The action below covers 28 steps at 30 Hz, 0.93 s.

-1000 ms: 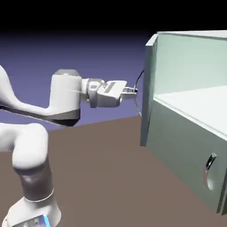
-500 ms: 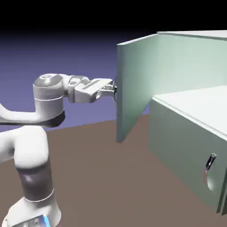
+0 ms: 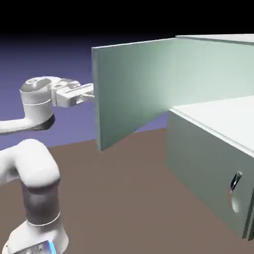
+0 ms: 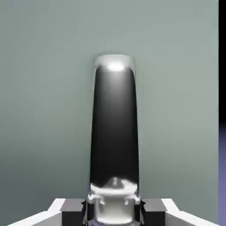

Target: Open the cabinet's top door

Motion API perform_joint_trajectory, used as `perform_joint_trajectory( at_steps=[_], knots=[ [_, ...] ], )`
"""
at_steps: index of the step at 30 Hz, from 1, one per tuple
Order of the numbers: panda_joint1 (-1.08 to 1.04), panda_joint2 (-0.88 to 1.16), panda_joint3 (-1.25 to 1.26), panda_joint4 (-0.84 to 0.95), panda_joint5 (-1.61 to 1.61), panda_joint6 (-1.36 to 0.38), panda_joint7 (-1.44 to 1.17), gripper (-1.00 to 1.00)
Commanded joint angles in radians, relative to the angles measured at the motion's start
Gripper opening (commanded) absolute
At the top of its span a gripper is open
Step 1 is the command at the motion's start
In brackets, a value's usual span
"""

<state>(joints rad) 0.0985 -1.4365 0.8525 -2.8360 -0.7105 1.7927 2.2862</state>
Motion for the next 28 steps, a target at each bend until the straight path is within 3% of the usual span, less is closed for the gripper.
perform_joint_trajectory(
  at_steps=[1, 13, 28],
  knots=[
    [-0.017, 0.016, 0.036, 0.035, 0.03, -0.041, 0.001, -1.0],
    [-0.323, 0.115, 0.328, 0.47, 0.241, -0.423, -0.013, -1.0],
    [-0.746, 0.107, 0.507, 1.013, 0.33, -0.802, -0.096, -1.0]
  ],
)
